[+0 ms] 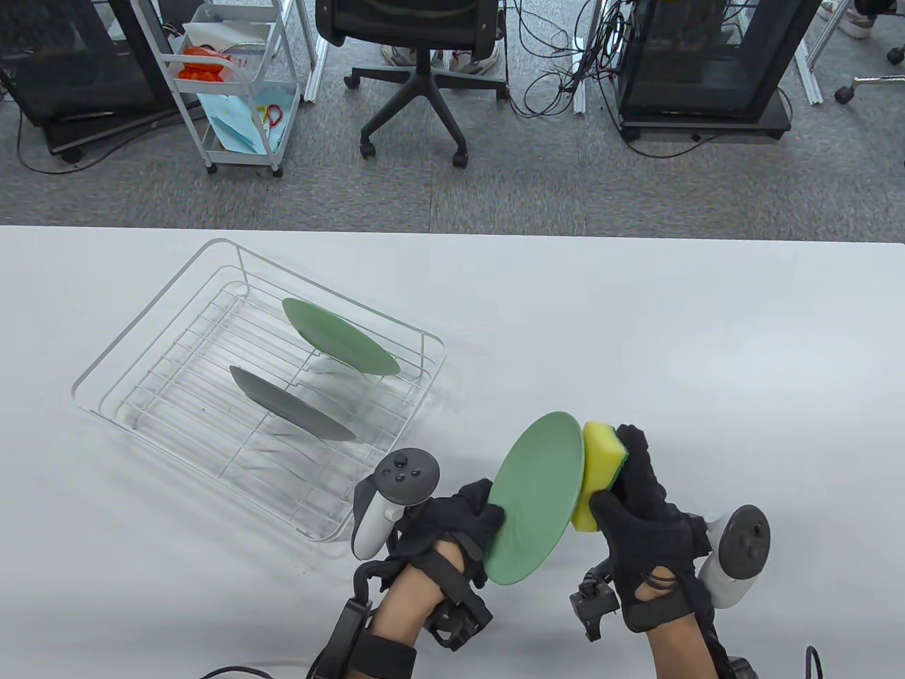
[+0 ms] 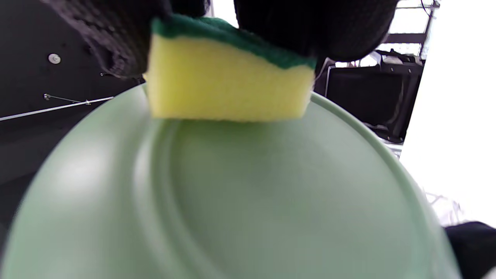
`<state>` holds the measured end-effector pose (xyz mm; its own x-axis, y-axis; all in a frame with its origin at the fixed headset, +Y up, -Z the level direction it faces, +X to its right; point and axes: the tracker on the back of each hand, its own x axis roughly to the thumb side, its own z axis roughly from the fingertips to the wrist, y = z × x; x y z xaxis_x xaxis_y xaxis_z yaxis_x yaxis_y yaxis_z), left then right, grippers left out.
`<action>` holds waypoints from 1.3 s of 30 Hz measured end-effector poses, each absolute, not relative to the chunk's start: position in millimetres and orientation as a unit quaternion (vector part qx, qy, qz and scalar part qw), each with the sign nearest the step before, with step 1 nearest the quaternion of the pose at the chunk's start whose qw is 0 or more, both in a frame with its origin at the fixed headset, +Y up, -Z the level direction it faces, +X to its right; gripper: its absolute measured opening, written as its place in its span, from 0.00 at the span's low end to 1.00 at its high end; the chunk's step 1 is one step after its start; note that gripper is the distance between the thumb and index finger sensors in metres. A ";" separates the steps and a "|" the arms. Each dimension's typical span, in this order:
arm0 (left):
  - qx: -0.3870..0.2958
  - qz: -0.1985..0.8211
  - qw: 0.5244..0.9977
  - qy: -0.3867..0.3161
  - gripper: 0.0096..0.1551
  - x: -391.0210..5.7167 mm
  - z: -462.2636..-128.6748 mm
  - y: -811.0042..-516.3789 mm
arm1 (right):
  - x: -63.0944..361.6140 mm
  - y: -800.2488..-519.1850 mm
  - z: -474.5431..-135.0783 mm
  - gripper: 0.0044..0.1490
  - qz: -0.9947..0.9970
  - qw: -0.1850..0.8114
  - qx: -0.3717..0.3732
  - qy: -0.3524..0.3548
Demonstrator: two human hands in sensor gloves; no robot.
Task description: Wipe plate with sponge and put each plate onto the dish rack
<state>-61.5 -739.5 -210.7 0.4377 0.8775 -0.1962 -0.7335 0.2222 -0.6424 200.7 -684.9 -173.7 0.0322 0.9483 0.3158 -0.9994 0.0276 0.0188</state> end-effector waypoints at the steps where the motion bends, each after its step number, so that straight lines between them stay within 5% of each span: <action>1: -0.352 0.521 0.770 -0.109 0.38 -57.5 -209.6 -741.0 | 201.6 -684.9 -173.4 0.43 0.691 0.704 0.114 -0.116; 11: -0.343 0.575 0.734 -0.115 0.38 -53.6 -207.7 -737.3 | 197.8 -699.0 -178.6 0.44 0.726 0.678 0.066 -0.096; 28: -0.181 0.616 0.765 -0.050 0.29 -108.7 -220.0 -715.9 | 147.8 -731.1 -181.5 0.44 0.578 0.775 0.137 0.217; 39: -0.198 0.605 0.771 -0.012 0.29 -114.3 -221.5 -725.6 | 169.3 -718.7 -183.0 0.49 0.500 0.840 0.144 0.154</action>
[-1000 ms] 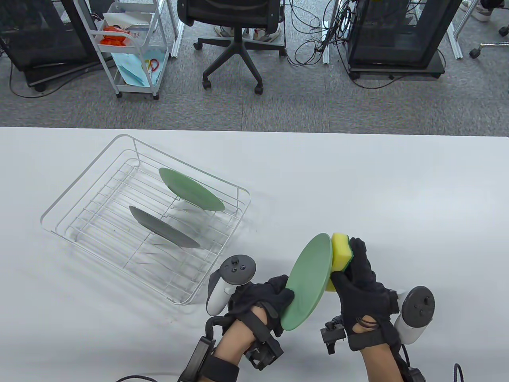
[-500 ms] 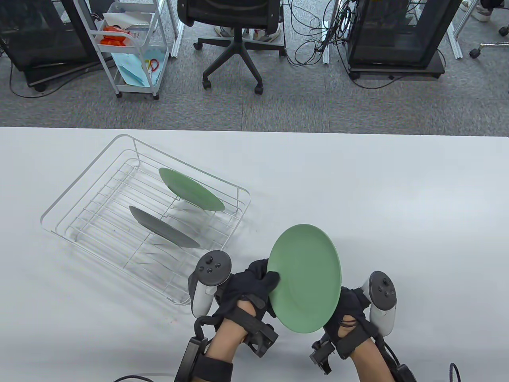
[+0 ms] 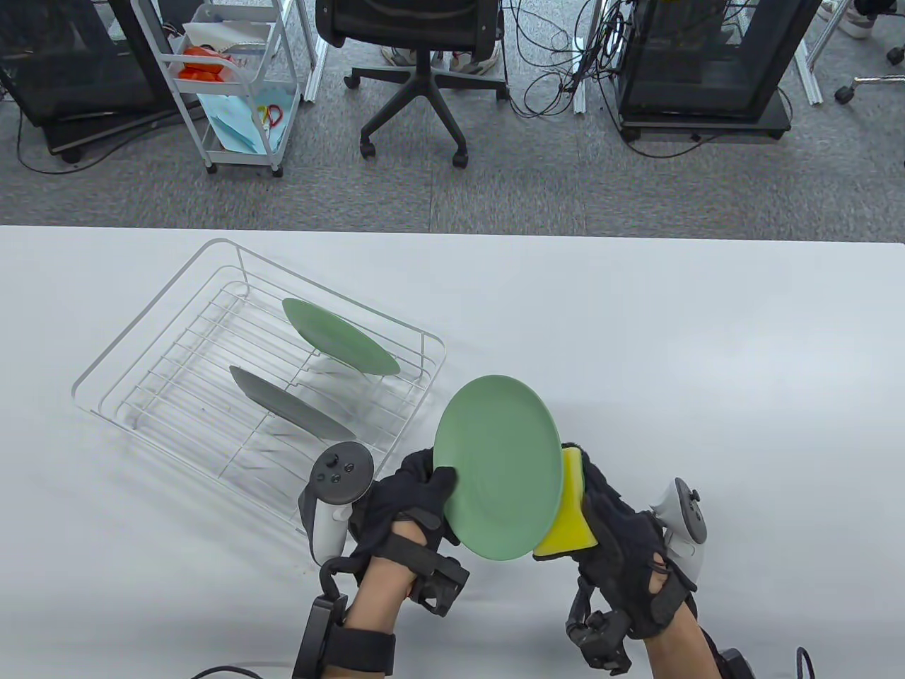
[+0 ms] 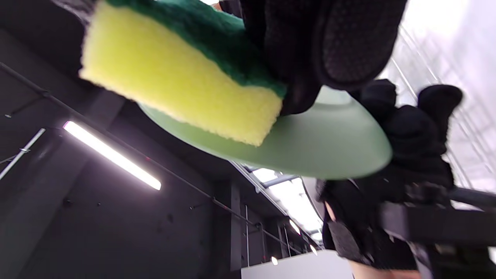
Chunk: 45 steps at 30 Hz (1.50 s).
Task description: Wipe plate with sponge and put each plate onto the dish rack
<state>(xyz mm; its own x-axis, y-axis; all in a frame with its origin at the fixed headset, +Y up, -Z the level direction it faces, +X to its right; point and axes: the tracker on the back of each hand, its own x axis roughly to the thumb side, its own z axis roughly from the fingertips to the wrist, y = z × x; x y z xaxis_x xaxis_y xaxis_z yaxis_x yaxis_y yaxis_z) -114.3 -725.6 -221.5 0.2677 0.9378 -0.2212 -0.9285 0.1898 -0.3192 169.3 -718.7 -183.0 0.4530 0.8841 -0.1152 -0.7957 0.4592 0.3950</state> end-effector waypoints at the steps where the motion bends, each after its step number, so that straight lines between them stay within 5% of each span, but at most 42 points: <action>1: -0.201 0.602 0.773 -0.012 0.29 -112.8 -221.4 -726.3 | 170.6 -718.4 -183.2 0.50 0.502 0.840 0.143 0.148; 18: -0.292 0.596 0.744 -0.085 0.31 -57.6 -210.7 -743.0 | 188.9 -708.8 -182.4 0.39 0.583 0.804 0.120 -0.021; 45: -0.282 0.708 0.643 -0.076 0.27 -71.2 -214.0 -736.2 | 165.4 -717.3 -188.7 0.44 0.797 0.590 0.122 0.050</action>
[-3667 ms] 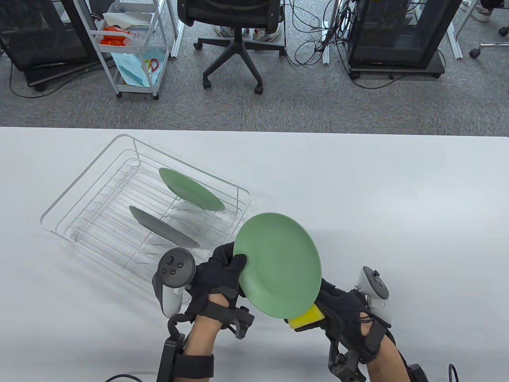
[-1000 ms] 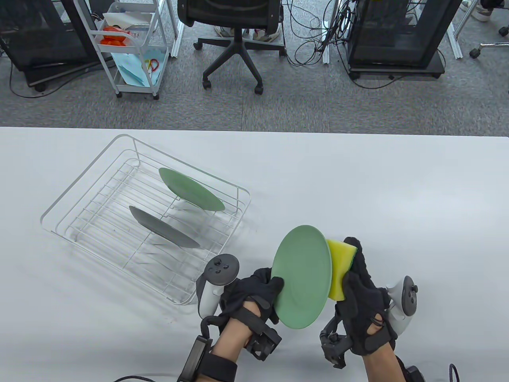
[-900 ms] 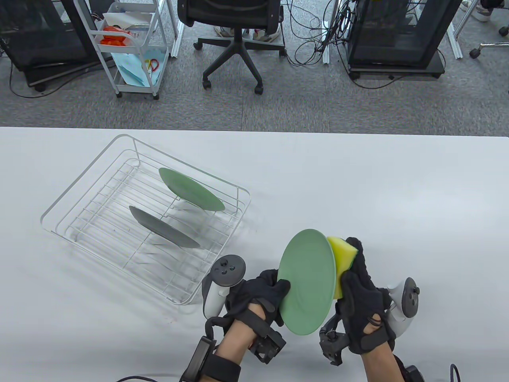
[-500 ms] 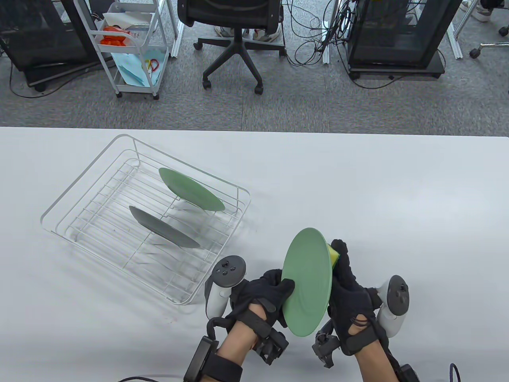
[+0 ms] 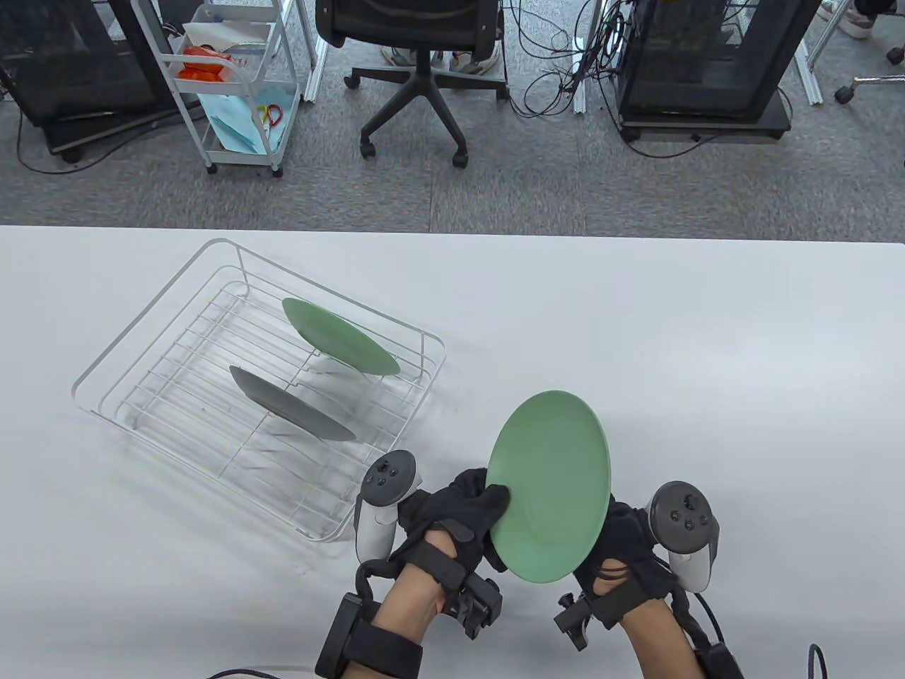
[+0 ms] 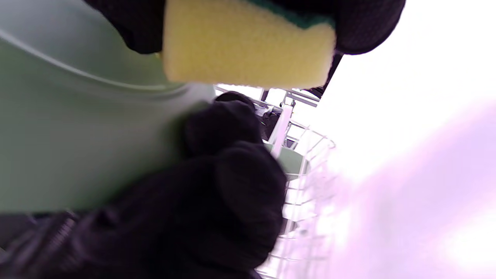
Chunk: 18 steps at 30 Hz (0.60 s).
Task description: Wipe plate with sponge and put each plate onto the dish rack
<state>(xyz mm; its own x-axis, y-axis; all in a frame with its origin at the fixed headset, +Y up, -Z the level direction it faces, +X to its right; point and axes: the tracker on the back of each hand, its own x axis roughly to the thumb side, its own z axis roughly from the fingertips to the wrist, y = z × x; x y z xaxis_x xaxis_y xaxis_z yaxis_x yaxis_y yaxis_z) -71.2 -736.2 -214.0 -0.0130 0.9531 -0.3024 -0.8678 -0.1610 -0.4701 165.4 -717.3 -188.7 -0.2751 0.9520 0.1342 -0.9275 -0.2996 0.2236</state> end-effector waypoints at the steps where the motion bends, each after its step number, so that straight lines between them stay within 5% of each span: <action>1: -0.280 0.708 0.645 -0.072 0.27 -73.4 -214.9 -735.7 | 164.4 -718.1 -189.1 0.44 0.803 0.581 0.122 0.054; 8: -0.261 0.710 0.653 -0.036 0.31 -87.4 -221.1 -724.6 | 166.1 -726.6 -190.9 0.44 0.852 0.500 0.083 0.134; 18: -0.248 0.524 0.815 -0.015 0.42 -117.6 -236.5 -673.4 | 214.3 -724.4 -191.4 0.44 0.845 0.522 -0.060 0.097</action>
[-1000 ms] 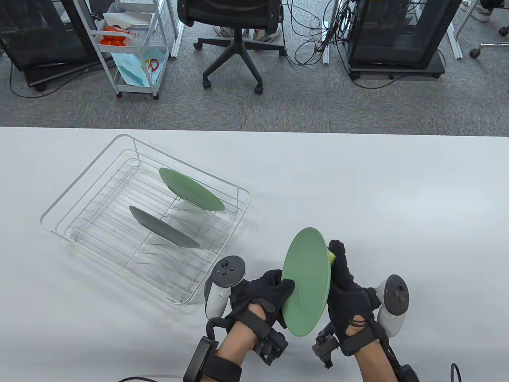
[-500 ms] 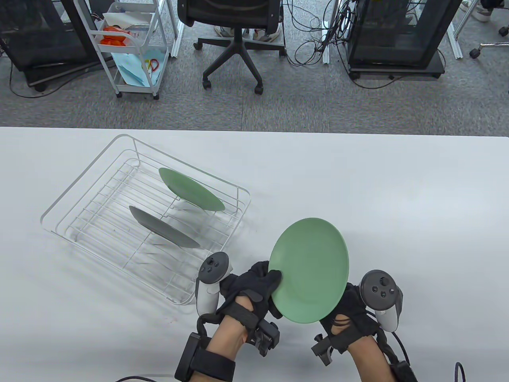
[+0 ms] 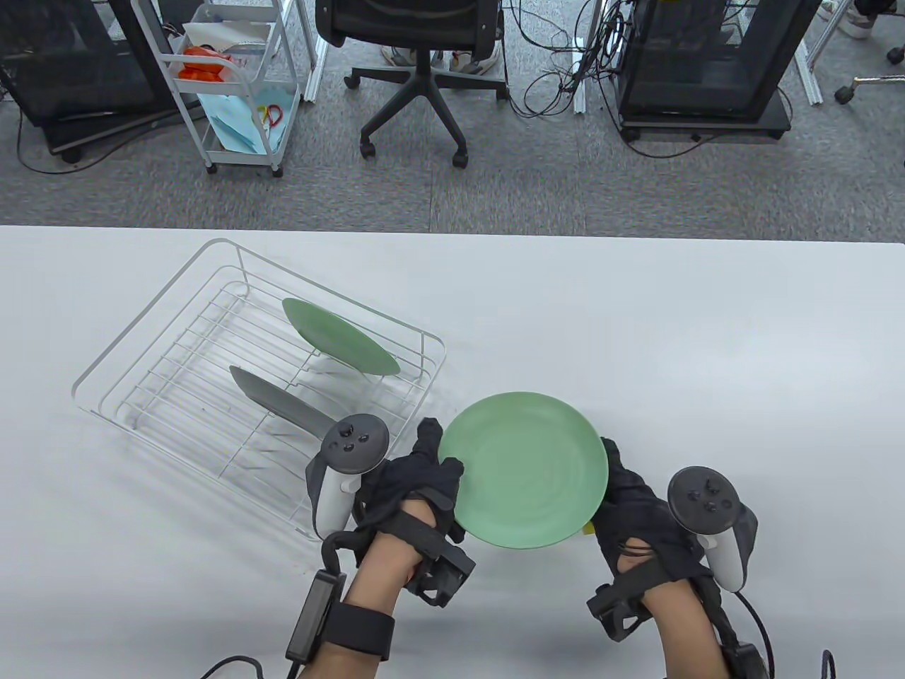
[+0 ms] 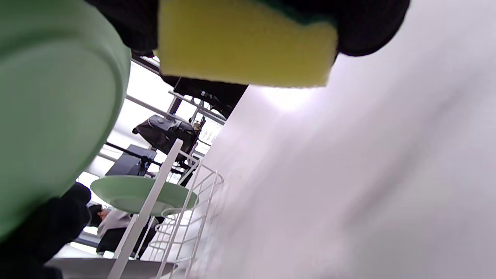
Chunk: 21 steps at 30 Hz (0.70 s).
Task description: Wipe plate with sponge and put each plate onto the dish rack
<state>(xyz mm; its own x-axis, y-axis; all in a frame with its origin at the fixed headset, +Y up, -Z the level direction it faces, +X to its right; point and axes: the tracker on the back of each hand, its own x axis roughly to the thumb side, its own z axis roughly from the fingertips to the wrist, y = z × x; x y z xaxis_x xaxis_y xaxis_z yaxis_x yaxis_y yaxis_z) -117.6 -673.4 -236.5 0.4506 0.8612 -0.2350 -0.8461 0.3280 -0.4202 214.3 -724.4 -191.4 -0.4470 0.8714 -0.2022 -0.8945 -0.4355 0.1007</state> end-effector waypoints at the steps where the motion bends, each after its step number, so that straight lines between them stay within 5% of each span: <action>1: -0.249 0.503 0.827 -0.009 0.42 -121.8 -237.6 -667.1 | 214.2 -723.4 -190.9 0.44 0.843 0.526 -0.060 0.096; 9: -0.267 0.331 0.904 0.033 0.35 -156.6 -241.9 -618.3 | 210.9 -721.2 -191.4 0.44 0.842 0.527 -0.051 0.104; 21: -0.319 0.229 0.907 0.154 0.36 -217.4 -237.2 -584.0 | 211.1 -720.9 -190.9 0.44 0.840 0.529 -0.050 0.115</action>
